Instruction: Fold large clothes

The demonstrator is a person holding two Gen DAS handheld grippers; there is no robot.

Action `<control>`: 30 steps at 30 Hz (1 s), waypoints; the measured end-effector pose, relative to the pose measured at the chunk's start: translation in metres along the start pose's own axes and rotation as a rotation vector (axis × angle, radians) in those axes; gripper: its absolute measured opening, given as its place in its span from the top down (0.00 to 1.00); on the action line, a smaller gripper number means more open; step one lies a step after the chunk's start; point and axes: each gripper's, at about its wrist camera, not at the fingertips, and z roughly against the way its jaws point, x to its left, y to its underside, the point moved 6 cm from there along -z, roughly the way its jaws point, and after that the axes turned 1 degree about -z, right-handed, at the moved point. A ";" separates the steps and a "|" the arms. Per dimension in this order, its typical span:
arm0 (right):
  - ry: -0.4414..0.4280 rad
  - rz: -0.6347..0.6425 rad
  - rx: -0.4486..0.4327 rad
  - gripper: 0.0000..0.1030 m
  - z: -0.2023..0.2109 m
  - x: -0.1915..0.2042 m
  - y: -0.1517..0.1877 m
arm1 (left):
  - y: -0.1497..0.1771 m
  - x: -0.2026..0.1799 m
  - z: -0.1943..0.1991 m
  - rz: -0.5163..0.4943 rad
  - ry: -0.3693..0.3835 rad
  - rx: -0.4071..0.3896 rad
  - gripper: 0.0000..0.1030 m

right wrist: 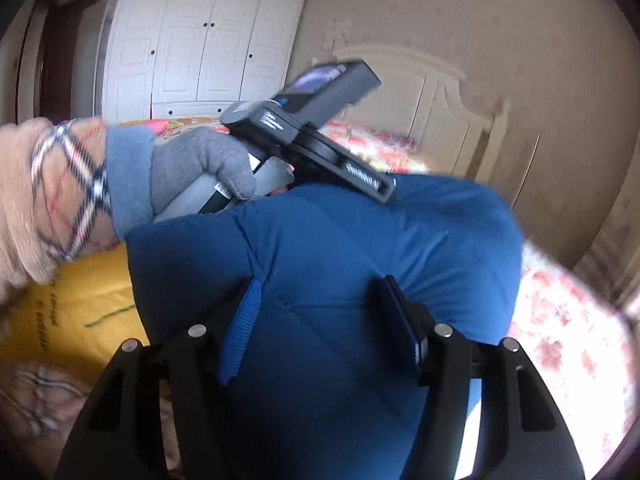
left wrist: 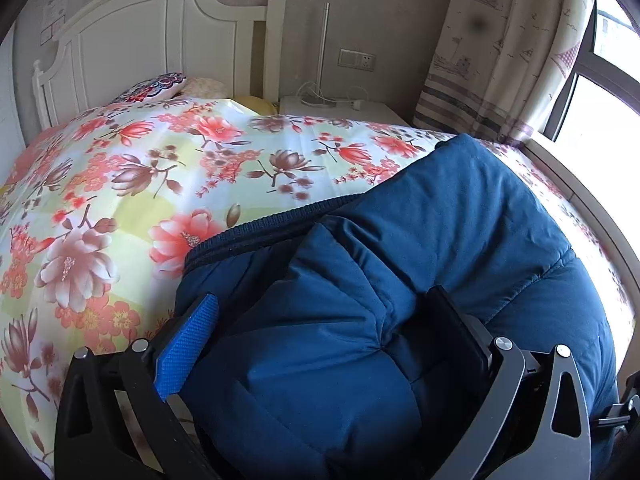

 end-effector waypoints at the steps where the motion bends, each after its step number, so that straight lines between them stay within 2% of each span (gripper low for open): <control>1: -0.014 -0.003 0.010 0.40 -0.001 -0.003 0.000 | 0.000 0.000 0.001 -0.002 -0.011 -0.006 0.04; 9: -0.001 0.054 0.029 0.40 -0.016 -0.001 0.001 | 0.001 0.002 0.010 -0.014 -0.137 -0.059 0.04; 12: -0.095 0.068 0.084 0.41 -0.026 -0.013 -0.008 | 0.000 0.005 0.012 -0.009 -0.168 -0.060 0.04; 13: -0.114 0.075 0.088 0.47 -0.024 -0.017 -0.012 | 0.000 0.006 0.012 -0.004 -0.177 -0.060 0.04; 15: -0.070 0.063 0.052 0.48 -0.020 -0.041 -0.025 | 0.001 0.010 0.012 0.010 -0.177 -0.056 0.04; 16: -0.032 0.030 0.020 0.54 -0.018 -0.062 -0.035 | 0.001 0.012 0.012 0.018 -0.177 -0.053 0.04; 17: -0.014 -0.021 -0.011 0.61 -0.018 -0.084 -0.044 | 0.001 0.013 0.012 0.026 -0.178 -0.052 0.04; 20: 0.005 -0.220 -0.069 0.65 -0.034 -0.150 -0.063 | 0.003 0.014 0.012 0.033 -0.190 -0.051 0.04; 22: 0.000 -0.291 -0.034 0.65 -0.062 -0.179 -0.064 | 0.002 0.015 0.012 0.034 -0.194 -0.051 0.04; 23: -0.021 -0.297 0.017 0.62 -0.080 -0.183 -0.059 | 0.002 0.016 0.012 0.035 -0.197 -0.052 0.04; 24: -0.052 -0.290 0.104 0.62 -0.104 -0.182 -0.047 | 0.002 0.018 0.012 0.040 -0.210 -0.051 0.04; 25: -0.053 -0.258 0.134 0.62 -0.120 -0.179 -0.037 | 0.003 0.020 0.012 0.051 -0.220 -0.049 0.04; 26: -0.051 -0.249 0.128 0.62 -0.122 -0.180 -0.037 | 0.004 0.023 0.011 0.062 -0.212 -0.043 0.04; 28: -0.050 -0.234 0.169 0.63 -0.120 -0.184 -0.045 | 0.004 0.023 0.010 0.066 -0.202 -0.041 0.04; 30: 0.003 -0.203 0.139 0.64 -0.113 -0.192 -0.063 | 0.004 0.023 0.010 0.062 -0.205 -0.043 0.04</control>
